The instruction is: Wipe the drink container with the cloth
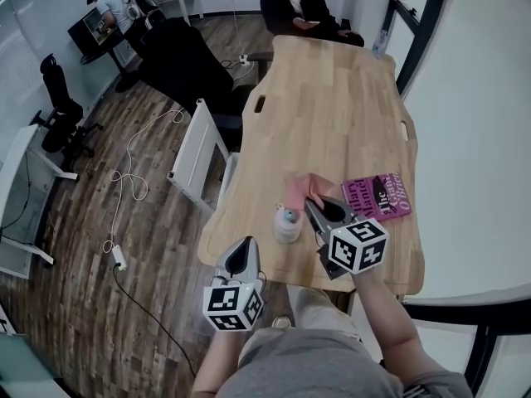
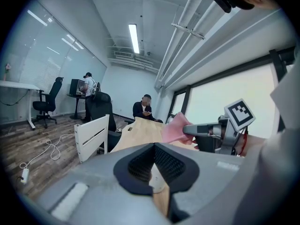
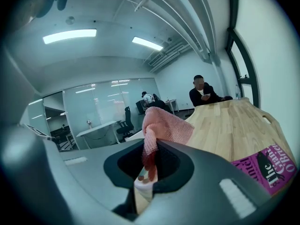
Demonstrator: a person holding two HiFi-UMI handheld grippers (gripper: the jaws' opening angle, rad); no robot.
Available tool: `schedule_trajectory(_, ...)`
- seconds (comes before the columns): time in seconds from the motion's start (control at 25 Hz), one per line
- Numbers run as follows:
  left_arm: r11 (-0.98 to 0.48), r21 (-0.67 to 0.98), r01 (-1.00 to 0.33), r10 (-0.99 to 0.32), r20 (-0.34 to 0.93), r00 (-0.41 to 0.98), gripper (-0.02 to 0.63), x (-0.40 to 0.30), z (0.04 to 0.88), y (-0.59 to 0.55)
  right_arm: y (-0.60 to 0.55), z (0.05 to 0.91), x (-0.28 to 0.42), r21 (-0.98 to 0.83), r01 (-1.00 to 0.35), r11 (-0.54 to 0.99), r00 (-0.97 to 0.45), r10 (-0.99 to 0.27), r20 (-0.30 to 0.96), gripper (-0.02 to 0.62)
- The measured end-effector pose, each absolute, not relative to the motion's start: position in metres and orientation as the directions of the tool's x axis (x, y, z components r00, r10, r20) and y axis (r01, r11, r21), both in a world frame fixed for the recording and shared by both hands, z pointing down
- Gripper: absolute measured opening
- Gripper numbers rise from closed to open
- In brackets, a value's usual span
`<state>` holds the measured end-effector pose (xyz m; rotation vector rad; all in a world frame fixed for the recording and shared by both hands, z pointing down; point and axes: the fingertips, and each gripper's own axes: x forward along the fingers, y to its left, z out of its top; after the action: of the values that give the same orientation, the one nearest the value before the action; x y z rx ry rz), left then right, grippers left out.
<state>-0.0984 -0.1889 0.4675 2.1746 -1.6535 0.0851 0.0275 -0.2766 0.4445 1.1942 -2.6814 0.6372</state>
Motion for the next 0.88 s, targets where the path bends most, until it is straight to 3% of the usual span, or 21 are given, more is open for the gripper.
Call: schedule_trajectory(0.88, -0.199, 0.27, -0.942, -0.895, 0.343, 0.287, 0.002, -0.102, 0.492, -0.217, -0.301, 0.525, 0.023, -0.372, -0.748, 0.549, -0.663, -0.616, 0.425, 0.03)
